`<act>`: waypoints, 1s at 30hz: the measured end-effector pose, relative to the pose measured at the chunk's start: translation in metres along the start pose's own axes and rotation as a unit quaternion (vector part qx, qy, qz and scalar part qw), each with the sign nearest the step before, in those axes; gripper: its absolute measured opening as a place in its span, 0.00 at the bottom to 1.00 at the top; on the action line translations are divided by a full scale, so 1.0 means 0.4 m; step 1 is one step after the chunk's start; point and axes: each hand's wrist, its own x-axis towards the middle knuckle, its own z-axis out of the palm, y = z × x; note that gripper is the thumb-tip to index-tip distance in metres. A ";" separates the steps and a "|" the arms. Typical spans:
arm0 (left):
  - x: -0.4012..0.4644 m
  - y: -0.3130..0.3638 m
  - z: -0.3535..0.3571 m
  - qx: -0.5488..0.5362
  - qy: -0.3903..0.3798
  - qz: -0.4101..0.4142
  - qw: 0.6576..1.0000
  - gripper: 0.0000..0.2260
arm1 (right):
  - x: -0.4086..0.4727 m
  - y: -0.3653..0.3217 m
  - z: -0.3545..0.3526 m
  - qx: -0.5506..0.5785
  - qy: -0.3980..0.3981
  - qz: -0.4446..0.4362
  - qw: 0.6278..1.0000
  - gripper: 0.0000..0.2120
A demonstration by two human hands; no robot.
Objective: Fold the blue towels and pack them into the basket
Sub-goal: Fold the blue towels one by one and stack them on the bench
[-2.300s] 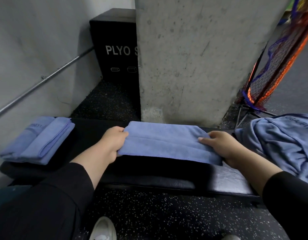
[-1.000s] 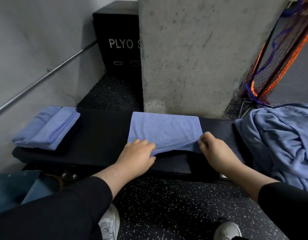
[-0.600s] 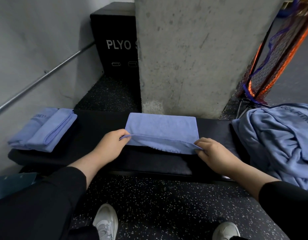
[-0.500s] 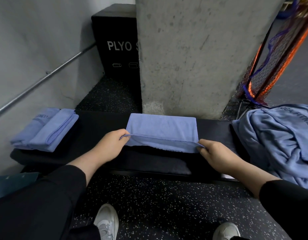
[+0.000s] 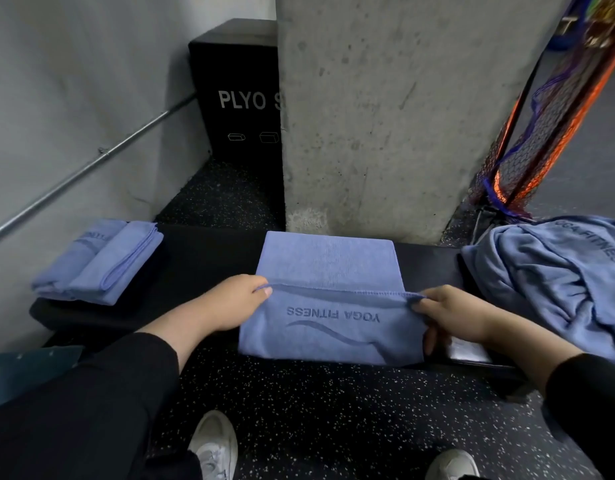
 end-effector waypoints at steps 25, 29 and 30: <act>0.143 0.008 0.029 0.183 0.076 -0.018 0.980 0.14 | 0.145 -0.074 0.038 -0.163 0.182 -0.014 0.970 0.17; 0.095 0.007 0.033 0.222 0.029 0.003 0.975 0.14 | 0.098 -0.071 0.035 -0.213 0.100 -0.001 0.972 0.18; 0.080 0.006 0.032 0.220 0.017 0.008 0.975 0.15 | 0.081 -0.070 0.034 -0.229 0.075 -0.004 0.970 0.18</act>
